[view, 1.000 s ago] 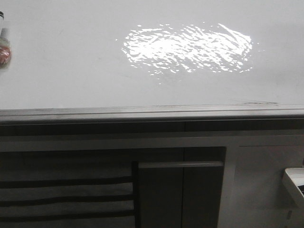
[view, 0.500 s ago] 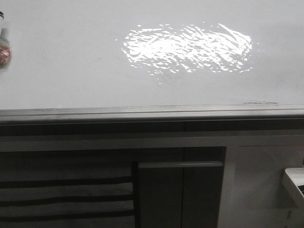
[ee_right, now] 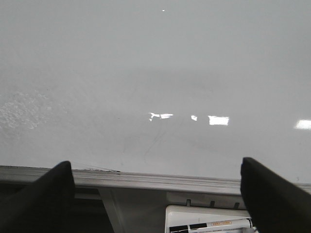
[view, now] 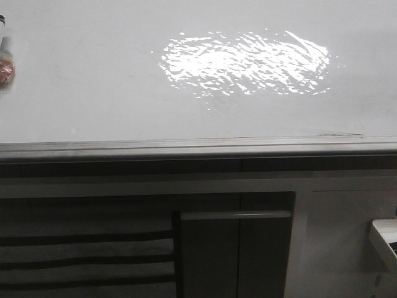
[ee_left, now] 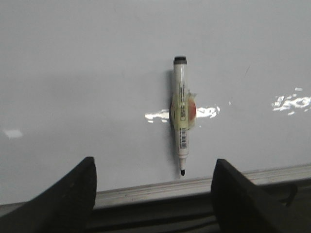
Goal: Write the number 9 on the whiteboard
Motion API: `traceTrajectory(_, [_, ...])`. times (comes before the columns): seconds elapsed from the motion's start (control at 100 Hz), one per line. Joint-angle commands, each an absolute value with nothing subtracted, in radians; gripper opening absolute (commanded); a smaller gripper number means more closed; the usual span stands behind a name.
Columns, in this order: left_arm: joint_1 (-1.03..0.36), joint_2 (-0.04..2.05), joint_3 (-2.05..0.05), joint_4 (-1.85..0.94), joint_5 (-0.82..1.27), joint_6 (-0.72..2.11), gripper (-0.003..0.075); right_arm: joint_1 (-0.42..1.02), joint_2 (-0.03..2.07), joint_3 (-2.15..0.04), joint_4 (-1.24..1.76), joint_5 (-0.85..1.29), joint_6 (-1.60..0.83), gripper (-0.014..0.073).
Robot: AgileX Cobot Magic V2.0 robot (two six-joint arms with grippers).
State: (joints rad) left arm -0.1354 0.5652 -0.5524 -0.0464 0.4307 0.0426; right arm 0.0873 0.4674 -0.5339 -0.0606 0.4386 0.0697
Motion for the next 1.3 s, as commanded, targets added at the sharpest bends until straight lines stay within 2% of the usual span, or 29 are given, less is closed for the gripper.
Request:
traceTrajectory(0.0, [-0.133, 0.664, -0.584, -0.062, 0.328, 0.045, 0.0438, 0.082, 0.481, -0.569, -0.069, 0.364, 0.069, 0.0617])
traceTrajectory(0.16, [-0.137, 0.830, -0.584, -0.098, 0.261, 0.045, 0.0438, 0.082, 0.481, -0.569, -0.069, 0.364, 0.069, 0.0617])
traceTrajectory(0.3, [-0.196, 0.940, -0.584, -0.087, 0.184, 0.047, 0.0438, 0.082, 0.481, -0.568, -0.069, 0.364, 0.069, 0.0617])
traceTrajectory(0.47, [-0.252, 1.039, -0.584, -0.039, 0.033, 0.047, 0.0438, 0.082, 0.481, -0.568, -0.069, 0.364, 0.069, 0.0617])
traceTrajectory(0.82, [-0.254, 1.203, -0.584, -0.024, -0.160, 0.047, 0.0436, 0.082, 0.481, -0.568, -0.069, 0.364, 0.069, 0.0617])
traceTrajectory(0.89, [-0.254, 1.218, -0.584, -0.024, -0.173, 0.047, 0.0405, 0.082, 0.481, -0.568, -0.069, 0.364, 0.069, 0.0617])
traceTrajectory(1.16, [-0.254, 1.280, -0.584, -0.024, -0.196, 0.047, 0.0204, 0.082, 0.481, -0.568, -0.069, 0.364, 0.069, 0.0617])
traceTrajectory(1.29, [-0.254, 1.280, -0.584, -0.024, -0.196, 0.047, 0.0148, 0.082, 0.481, -0.568, -0.069, 0.365, 0.069, 0.0617])
